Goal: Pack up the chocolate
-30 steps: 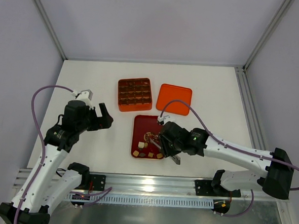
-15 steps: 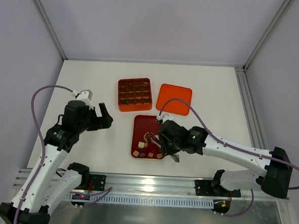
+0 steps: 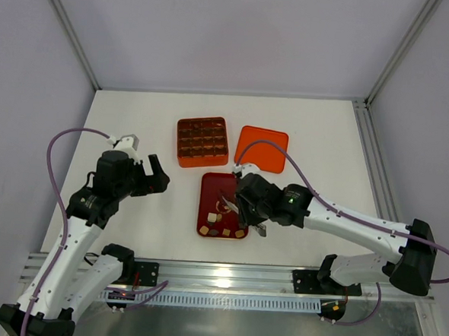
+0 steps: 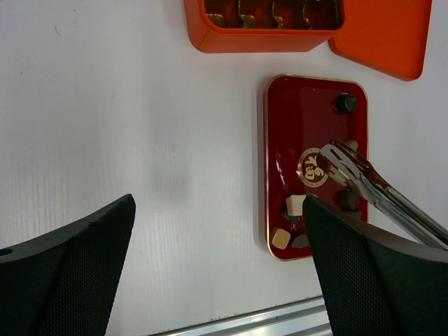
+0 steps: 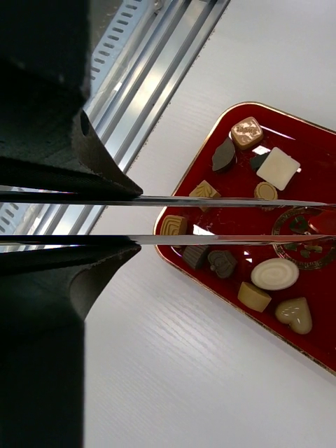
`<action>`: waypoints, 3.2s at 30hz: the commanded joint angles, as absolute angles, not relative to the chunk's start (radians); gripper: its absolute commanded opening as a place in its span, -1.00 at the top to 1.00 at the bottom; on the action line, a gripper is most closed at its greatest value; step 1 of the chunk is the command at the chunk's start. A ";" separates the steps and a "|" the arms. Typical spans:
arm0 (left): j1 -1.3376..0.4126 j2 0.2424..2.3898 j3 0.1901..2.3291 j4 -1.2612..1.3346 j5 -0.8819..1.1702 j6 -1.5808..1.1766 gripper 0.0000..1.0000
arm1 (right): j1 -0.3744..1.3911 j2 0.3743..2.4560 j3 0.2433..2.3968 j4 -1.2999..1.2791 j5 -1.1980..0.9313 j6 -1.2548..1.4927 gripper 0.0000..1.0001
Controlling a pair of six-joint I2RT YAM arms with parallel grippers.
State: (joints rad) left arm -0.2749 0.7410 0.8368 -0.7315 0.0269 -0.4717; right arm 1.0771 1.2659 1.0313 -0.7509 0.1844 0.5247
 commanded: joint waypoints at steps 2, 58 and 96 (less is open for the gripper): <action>-0.279 0.727 0.838 -0.710 0.015 -0.480 -0.99 | 1.065 1.272 1.104 -0.746 0.215 0.496 0.35; -0.284 0.755 0.836 -0.709 0.018 -0.479 -0.99 | 0.655 2.003 1.790 -0.508 0.173 0.239 0.31; -0.290 0.744 0.838 -0.710 0.015 -0.482 -0.99 | 0.827 1.175 1.039 -0.647 0.094 0.362 0.19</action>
